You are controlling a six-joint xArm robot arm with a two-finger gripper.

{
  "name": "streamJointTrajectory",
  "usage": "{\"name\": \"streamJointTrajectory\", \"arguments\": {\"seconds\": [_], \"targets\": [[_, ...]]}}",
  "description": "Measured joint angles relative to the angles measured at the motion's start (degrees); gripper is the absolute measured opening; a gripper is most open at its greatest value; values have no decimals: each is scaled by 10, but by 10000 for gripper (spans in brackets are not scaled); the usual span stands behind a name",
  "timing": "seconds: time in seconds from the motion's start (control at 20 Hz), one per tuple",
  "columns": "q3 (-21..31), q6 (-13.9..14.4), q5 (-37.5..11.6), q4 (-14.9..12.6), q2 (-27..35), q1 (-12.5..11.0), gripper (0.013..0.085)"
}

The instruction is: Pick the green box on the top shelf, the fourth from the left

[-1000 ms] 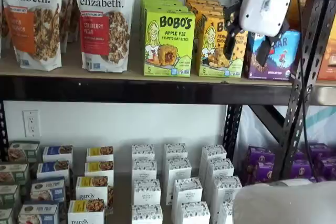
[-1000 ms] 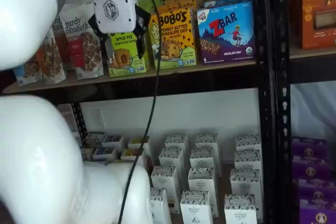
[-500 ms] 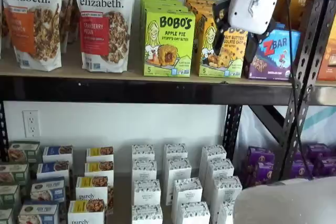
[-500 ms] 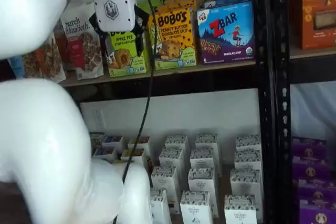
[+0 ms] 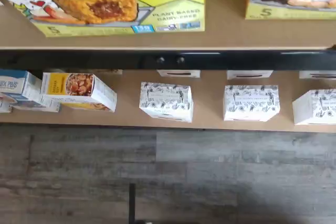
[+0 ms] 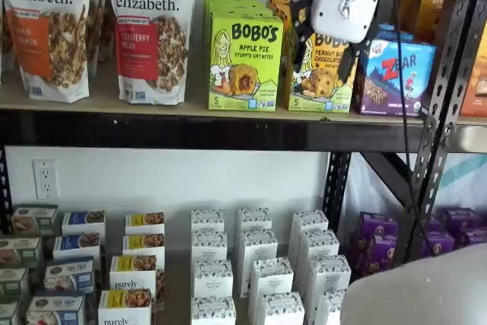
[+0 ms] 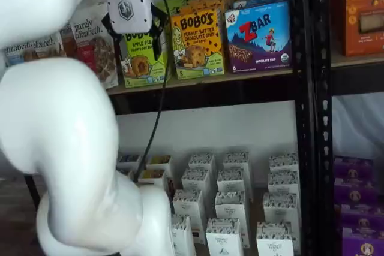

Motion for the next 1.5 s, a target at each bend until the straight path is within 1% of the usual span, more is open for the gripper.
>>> {"name": "streamJointTrajectory", "arguments": {"seconds": [0.25, 0.5, 0.6, 0.7, 0.8, 0.95, 1.15, 1.35, 1.5], "targets": [[-14, 13, -16, -3, 32, 14, 850], [-30, 19, -33, -7, 64, 22, 850], [-39, 15, -35, 6, 79, 17, 850], [-49, 13, -38, 10, 92, 16, 850], [-57, 19, -44, -1, 103, 23, 850], [-66, 21, -61, -3, 114, 27, 850], [-82, 25, -67, -6, 131, 32, 850], [-96, 28, -67, 0, 146, 35, 850], [-97, 28, -80, 3, 149, 37, 850]]}}
